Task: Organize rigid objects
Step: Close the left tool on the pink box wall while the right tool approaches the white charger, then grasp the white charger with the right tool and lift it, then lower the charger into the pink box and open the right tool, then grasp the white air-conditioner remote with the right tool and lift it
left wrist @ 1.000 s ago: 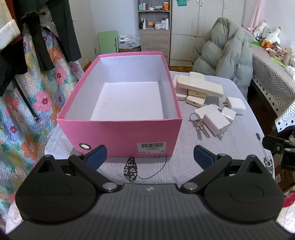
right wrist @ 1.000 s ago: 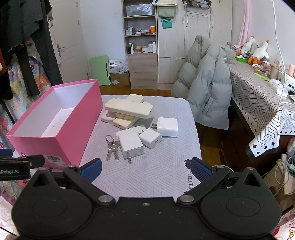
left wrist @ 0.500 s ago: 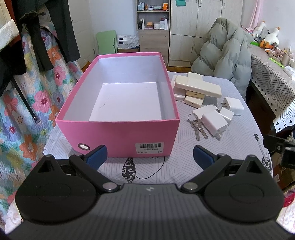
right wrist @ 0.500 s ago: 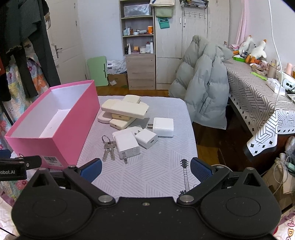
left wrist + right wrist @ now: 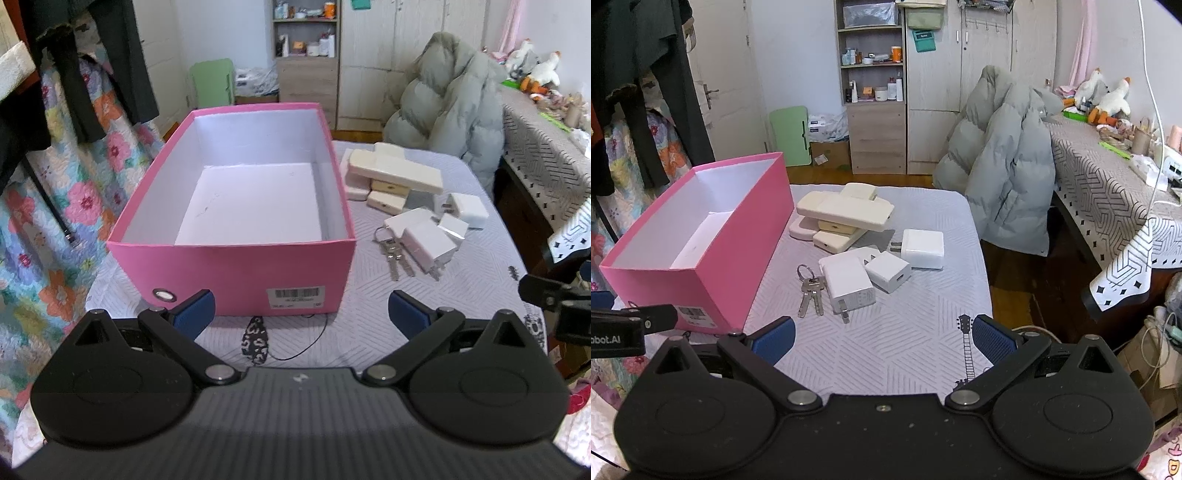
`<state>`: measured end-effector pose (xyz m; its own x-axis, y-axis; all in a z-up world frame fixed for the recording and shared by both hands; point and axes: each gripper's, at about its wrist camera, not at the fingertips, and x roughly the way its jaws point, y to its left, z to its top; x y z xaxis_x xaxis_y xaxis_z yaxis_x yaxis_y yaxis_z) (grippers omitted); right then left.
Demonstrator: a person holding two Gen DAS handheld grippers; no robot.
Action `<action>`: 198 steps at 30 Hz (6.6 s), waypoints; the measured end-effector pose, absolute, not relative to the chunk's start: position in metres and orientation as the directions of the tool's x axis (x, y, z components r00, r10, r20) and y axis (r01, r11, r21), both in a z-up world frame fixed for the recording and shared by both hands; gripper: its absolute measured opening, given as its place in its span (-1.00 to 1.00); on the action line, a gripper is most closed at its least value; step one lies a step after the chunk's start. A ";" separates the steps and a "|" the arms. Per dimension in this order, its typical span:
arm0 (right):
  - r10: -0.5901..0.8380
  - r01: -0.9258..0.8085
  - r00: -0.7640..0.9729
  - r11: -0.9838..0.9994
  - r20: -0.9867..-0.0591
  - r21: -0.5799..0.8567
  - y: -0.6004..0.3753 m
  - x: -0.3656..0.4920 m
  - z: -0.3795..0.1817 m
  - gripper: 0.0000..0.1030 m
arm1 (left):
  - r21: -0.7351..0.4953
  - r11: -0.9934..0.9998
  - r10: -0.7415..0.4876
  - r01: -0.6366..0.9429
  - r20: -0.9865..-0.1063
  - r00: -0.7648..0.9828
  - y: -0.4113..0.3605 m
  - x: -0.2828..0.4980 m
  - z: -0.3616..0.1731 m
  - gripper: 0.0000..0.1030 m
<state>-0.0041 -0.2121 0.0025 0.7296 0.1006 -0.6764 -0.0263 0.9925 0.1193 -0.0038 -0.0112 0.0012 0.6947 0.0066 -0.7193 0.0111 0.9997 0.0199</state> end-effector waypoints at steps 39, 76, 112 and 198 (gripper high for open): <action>0.363 -0.339 0.668 0.926 -0.649 0.168 -0.182 0.129 -0.036 0.90 | 0.200 0.978 0.124 0.053 -0.772 0.624 0.134 0.166 -0.015 0.08; 0.209 -0.190 0.510 0.974 -0.835 0.128 -0.178 0.159 -0.067 0.07 | 0.036 0.999 0.008 0.024 -0.703 0.711 0.155 0.170 -0.035 -0.94; 0.671 -0.290 0.202 0.737 -0.713 0.611 -0.010 0.268 -0.029 0.06 | 0.023 0.999 -0.007 0.032 -0.695 0.719 0.158 0.171 -0.037 -0.94; 0.276 -0.529 0.587 0.843 -0.761 -0.102 -0.148 0.204 0.016 0.12 | 0.086 0.994 0.008 0.071 -0.691 0.723 0.151 0.170 -0.037 -0.93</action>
